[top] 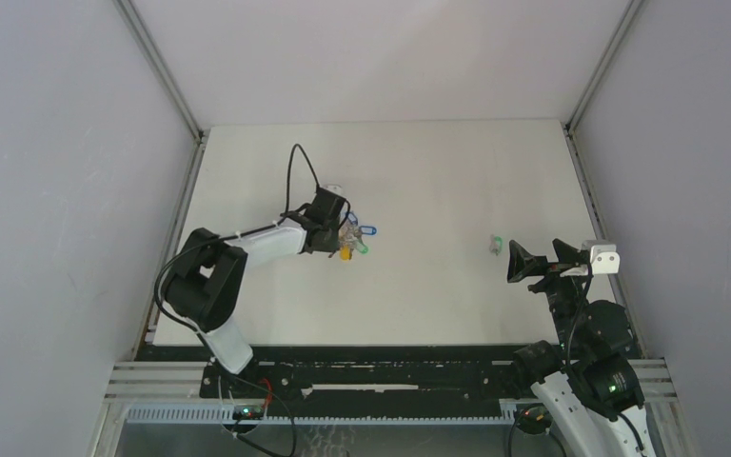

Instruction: Put the keys on the keyring

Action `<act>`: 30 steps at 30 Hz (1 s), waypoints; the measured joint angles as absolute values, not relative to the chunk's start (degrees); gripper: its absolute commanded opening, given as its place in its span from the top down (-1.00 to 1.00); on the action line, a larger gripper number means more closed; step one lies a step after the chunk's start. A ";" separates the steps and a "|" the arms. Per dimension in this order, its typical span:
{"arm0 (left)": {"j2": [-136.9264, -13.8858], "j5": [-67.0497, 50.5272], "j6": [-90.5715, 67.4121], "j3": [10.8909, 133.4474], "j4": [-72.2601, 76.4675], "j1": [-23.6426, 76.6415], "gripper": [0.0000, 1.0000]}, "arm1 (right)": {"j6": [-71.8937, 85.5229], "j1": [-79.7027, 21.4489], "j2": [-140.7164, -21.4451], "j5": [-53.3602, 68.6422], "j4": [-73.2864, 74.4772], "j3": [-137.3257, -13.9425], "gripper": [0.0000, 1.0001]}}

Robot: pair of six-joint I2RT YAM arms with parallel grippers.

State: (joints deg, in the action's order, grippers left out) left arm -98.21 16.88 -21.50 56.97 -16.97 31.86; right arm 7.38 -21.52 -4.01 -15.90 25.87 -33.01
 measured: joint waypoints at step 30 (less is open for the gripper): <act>-81.89 1.19 -14.26 48.56 -14.35 33.39 1.00 | 6.98 -21.58 -7.75 -0.58 24.18 -33.04 -0.74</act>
